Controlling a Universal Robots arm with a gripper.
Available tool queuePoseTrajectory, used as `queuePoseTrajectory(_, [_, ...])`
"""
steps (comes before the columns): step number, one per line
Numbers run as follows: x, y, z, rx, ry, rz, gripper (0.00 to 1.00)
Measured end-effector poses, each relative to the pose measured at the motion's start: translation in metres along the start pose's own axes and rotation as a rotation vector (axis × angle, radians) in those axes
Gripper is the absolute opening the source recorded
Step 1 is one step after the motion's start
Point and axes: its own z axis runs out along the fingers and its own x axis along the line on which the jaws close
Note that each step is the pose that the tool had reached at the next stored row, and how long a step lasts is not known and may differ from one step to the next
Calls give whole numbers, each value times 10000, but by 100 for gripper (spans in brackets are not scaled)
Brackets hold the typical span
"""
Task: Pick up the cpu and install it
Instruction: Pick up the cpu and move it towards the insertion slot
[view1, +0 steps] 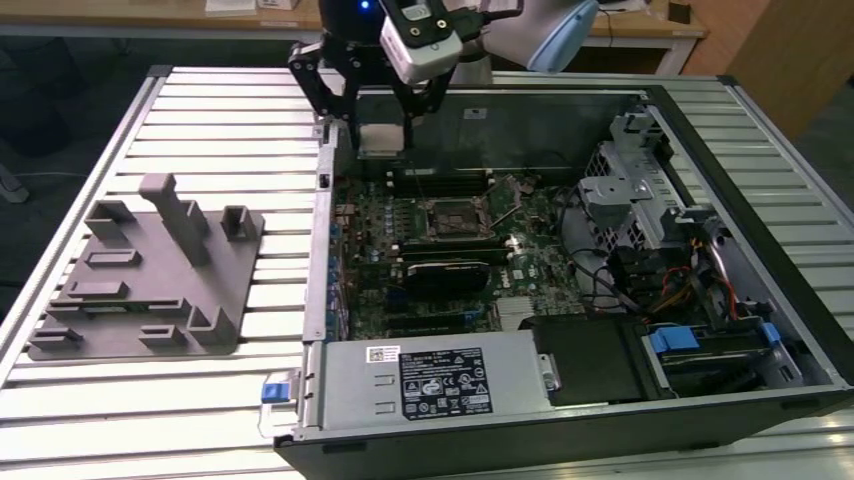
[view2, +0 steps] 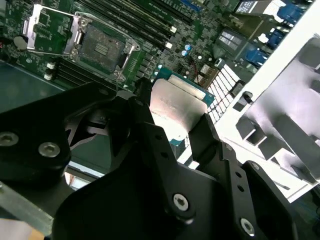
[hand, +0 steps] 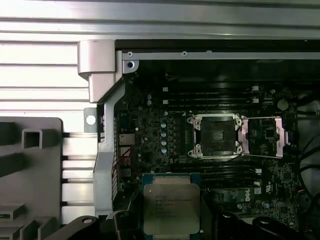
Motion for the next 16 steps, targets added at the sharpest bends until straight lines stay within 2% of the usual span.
queuePoseTrajectory(16, [-255,153,234,5,41,0,55])
